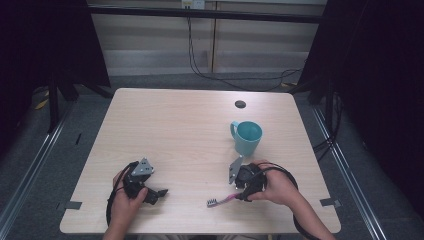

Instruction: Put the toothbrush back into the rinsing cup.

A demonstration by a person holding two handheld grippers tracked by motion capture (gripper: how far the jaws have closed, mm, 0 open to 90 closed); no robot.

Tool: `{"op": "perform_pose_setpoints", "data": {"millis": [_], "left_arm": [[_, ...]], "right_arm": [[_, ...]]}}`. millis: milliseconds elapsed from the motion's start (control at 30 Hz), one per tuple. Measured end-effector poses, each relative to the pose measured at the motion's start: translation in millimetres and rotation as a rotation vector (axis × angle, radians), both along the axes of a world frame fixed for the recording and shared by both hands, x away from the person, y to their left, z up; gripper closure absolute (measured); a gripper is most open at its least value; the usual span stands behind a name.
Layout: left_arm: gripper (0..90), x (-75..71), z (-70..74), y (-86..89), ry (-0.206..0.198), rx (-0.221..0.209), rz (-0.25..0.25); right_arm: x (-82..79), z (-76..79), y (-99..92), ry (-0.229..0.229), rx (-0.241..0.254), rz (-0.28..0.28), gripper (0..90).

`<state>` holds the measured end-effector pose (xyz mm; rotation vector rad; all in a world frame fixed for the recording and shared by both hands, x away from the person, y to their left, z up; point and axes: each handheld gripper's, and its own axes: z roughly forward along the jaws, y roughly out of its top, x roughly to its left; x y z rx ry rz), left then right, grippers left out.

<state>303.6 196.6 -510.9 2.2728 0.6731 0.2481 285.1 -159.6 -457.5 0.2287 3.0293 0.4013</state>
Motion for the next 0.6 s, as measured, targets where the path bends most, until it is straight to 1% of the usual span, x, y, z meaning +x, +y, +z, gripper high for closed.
{"op": "perform_pose_setpoints", "data": {"millis": [33,67,100,167,200,233,267,300,333,367,400,433,467,500,567,600], "left_arm": [[0.2,0.0,0.0,0.0,0.0,0.0,0.0],[0.2,0.0,0.0,0.0,0.0,0.0,0.0],[0.2,0.0,0.0,0.0,0.0,0.0,0.0],[0.2,0.0,0.0,0.0,0.0,0.0,0.0],[0.2,-0.1,0.0,0.0,0.0,0.0,0.0],[0.3,-0.3,0.0,0.0,0.0,0.0,0.001],[0.3,-0.3,0.0,0.0,0.0,0.0,0.001],[0.3,-0.3,0.1,0.0,0.0,0.0,0.002],[0.3,-0.3,0.0,0.0,0.0,0.0,0.002],[0.3,-0.3,0.0,0.0,0.0,0.0,0.002],[0.3,-0.4,0.0,0.0,0.0,0.001,0.002],[0.3,-0.5,0.1,0.1,0.0,0.001,0.004],[0.3,-0.8,0.0,0.0,0.0,0.0,0.005],[0.3,-0.8,0.0,0.0,0.0,0.0,0.006],[0.3,-0.8,0.1,0.1,0.0,0.0,0.006],[0.3,-0.7,0.3,0.3,-0.005,0.005,0.006]], "right_arm": [[0.0,0.0,0.0,0.0,0.0,0.0,45.2],[0.4,-0.8,1.5,0.007,-0.006,-0.003,48.7],[0.9,-2.9,4.1,0.048,-0.015,0.01,53.9],[0.8,-4.4,5.3,0.05,-0.024,0.014,54.6],[0.6,-5.4,6.4,0.049,-0.037,0.0,56.4],[0.9,-7.2,6.7,0.082,-0.048,-0.006,60.0],[1.0,-8.7,7.2,0.071,-0.069,-0.02,61.0],[2.8,-8.9,6.8,0.066,-0.052,-0.016,65.0],[3.0,-9.0,6.5,0.091,-0.053,-0.023,68.9],[4.9,-8.6,6.0,0.084,-0.059,-0.015,74.4],[4.7,-8.5,6.3,0.096,-0.054,-0.035,78.9],[5.7,-8.6,5.8,0.125,-0.055,-0.023,82.1],[6.2,-8.4,6.6,0.122,-0.073,-0.02,84.0],[6.2,-8.4,6.6,0.122,-0.073,-0.02,84.0],[5.9,-8.5,8.8,0.125,-0.09,-0.005,84.3],[5.0,-7.6,9.3,0.131,-0.109,-0.011,84.3]]}}
